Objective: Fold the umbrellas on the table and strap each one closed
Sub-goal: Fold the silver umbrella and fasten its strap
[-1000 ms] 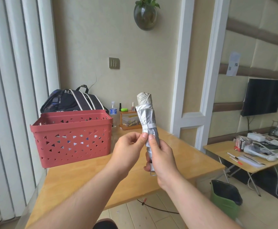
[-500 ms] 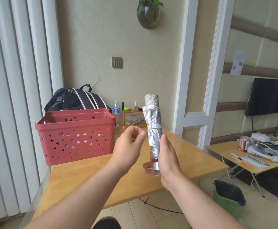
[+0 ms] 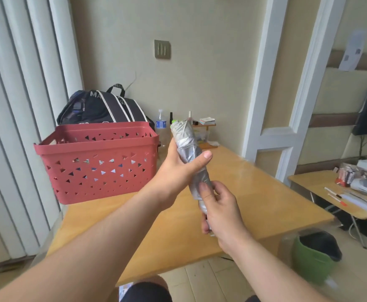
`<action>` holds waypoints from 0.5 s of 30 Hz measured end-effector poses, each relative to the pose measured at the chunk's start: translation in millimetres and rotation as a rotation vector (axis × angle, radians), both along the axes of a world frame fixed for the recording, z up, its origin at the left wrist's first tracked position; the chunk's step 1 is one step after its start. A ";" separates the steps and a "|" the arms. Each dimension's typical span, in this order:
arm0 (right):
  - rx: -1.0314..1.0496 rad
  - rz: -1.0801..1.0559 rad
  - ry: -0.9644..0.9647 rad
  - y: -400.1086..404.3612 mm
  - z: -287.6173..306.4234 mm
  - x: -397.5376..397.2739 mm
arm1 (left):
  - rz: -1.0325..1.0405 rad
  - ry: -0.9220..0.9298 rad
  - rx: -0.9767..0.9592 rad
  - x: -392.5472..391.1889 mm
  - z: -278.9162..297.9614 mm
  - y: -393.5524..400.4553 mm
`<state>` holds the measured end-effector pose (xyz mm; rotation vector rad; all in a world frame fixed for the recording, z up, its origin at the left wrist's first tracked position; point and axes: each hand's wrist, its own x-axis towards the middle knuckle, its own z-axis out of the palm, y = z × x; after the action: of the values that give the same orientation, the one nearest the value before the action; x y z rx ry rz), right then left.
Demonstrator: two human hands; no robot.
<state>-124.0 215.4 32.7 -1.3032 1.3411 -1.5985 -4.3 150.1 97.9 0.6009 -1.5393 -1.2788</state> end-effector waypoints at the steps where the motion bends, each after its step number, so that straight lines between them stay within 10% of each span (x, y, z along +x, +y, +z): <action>1: 0.015 0.025 -0.022 -7.7 -4.6 1.3 | -0.029 0.008 0.011 -0.2 2.6 -8.9; 10: 0.223 0.623 -0.227 -127.5 58.0 -1.1 | -0.179 0.290 0.065 11.7 87.3 -137.5; 15: 0.357 0.914 -0.109 -257.5 143.1 -5.5 | 0.105 0.315 -0.084 20.7 155.5 -236.6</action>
<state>-129.5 -42.0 175.7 -1.2951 0.7215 -0.7440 16.4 -86.4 253.4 0.3993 -1.2773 -1.1609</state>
